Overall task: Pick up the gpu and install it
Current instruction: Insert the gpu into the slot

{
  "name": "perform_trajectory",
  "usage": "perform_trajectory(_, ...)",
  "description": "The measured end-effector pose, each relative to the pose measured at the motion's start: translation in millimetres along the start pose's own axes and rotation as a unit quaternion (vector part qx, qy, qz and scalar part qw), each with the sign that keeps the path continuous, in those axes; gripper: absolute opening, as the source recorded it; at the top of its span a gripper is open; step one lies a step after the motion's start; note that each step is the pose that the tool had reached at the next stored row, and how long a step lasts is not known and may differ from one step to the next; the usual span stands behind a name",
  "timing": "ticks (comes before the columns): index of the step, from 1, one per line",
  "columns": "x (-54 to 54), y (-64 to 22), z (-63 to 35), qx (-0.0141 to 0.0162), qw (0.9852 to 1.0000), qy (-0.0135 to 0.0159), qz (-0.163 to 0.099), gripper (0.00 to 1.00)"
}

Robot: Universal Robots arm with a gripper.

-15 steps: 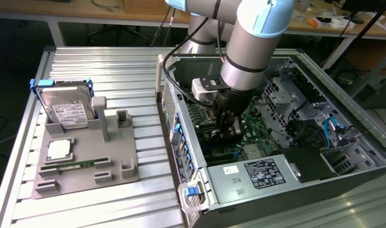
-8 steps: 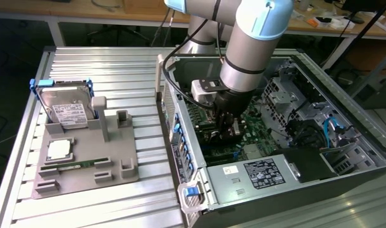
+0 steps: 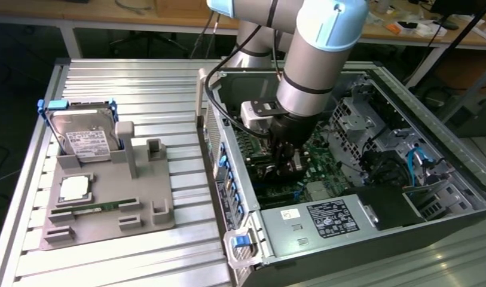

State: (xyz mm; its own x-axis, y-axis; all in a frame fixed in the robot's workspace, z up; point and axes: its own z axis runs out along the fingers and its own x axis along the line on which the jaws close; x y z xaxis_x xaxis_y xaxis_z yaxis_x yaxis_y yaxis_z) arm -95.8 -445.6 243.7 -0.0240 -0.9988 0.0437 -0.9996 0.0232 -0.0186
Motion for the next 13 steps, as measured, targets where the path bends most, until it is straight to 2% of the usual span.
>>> perform_trajectory(1, -0.4, 0.1, 1.1, 0.0006, 1.0, -0.0017, 0.0, 0.27)
perform_trajectory(2, -0.3, 0.1, 0.8, 0.0004, 1.0, -0.0009, 0.0, 0.27)
perform_trajectory(5, 0.0, 0.0, 0.0, 0.0, 1.0, 0.0, 0.0, 0.46)
perform_trajectory(8, 0.0, 0.0, 0.0, 0.0, 1.0, 0.0, 0.0, 0.52)
perform_trajectory(9, 0.0, 0.0, 0.1, 0.0001, 1.0, -0.0001, 0.0, 0.58)
perform_trajectory(11, 0.1, 0.0, -1.3, 0.0, 1.0, 0.0001, 0.0, 0.58)
perform_trajectory(13, 0.4, -0.2, -9.3, 0.0, 1.0, 0.0001, 0.0, 0.58)
